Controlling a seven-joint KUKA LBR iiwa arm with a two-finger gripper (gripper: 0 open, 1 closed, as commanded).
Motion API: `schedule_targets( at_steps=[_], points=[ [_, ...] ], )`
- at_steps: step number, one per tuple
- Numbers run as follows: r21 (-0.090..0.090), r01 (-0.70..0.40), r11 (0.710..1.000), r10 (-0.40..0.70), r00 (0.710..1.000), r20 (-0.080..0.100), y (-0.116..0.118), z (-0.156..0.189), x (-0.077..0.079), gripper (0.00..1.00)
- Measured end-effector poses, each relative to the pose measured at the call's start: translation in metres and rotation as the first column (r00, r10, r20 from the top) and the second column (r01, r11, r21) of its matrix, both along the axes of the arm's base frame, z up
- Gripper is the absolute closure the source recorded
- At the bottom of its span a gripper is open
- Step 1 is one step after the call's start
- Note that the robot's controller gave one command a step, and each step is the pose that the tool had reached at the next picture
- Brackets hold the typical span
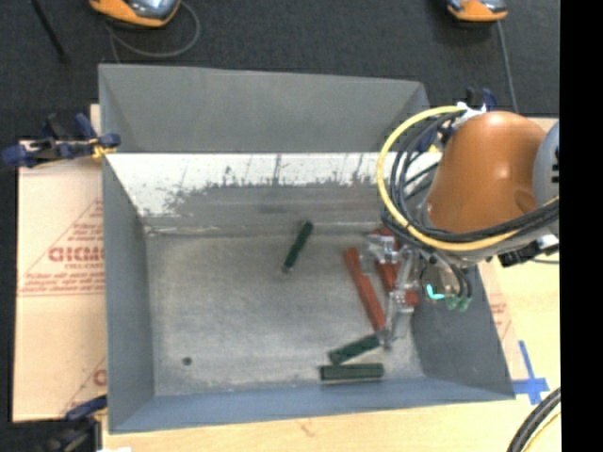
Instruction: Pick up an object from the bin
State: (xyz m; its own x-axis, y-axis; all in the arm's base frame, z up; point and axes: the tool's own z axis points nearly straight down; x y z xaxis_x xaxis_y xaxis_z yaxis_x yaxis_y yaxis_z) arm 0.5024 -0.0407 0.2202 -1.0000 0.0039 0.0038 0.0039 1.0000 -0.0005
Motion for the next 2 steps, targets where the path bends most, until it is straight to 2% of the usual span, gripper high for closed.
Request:
schedule_targets(
  at_steps=[1,2],
  points=[
    [0.000,-0.180,0.984,0.180,0.984,-0.001,-0.046,-0.109,-0.026,0.00],
    [0.001,-0.436,0.900,0.436,0.900,0.003,-0.012,-0.150,-0.004,0.00]
  ],
)
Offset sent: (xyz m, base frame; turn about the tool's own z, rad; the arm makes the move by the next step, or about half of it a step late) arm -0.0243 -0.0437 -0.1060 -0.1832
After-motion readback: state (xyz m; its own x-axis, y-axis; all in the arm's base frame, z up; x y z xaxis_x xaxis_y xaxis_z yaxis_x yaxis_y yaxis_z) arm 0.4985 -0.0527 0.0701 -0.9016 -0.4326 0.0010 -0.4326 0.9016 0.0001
